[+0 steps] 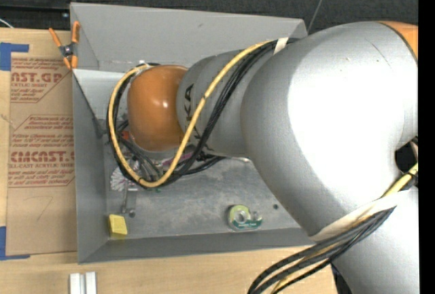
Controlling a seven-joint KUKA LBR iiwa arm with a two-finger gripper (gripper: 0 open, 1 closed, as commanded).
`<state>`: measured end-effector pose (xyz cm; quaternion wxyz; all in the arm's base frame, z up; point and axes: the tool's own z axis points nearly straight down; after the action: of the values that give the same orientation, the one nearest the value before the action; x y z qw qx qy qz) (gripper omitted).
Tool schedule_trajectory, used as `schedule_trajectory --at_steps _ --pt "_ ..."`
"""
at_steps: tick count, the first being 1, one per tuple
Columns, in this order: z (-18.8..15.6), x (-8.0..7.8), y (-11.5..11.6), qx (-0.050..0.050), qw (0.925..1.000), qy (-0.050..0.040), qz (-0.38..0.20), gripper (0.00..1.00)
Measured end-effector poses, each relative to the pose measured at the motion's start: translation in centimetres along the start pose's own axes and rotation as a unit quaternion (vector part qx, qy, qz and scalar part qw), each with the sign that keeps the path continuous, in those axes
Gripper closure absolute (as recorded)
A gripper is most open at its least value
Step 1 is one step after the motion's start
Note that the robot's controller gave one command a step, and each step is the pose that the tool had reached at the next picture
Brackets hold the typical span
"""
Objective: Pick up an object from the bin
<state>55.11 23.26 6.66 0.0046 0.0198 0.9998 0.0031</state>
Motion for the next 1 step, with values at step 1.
schedule_trajectory --at_steps 1 --pt "0.36 -0.47 0.03 0.000 1.0000 0.0017 0.006 0.00"
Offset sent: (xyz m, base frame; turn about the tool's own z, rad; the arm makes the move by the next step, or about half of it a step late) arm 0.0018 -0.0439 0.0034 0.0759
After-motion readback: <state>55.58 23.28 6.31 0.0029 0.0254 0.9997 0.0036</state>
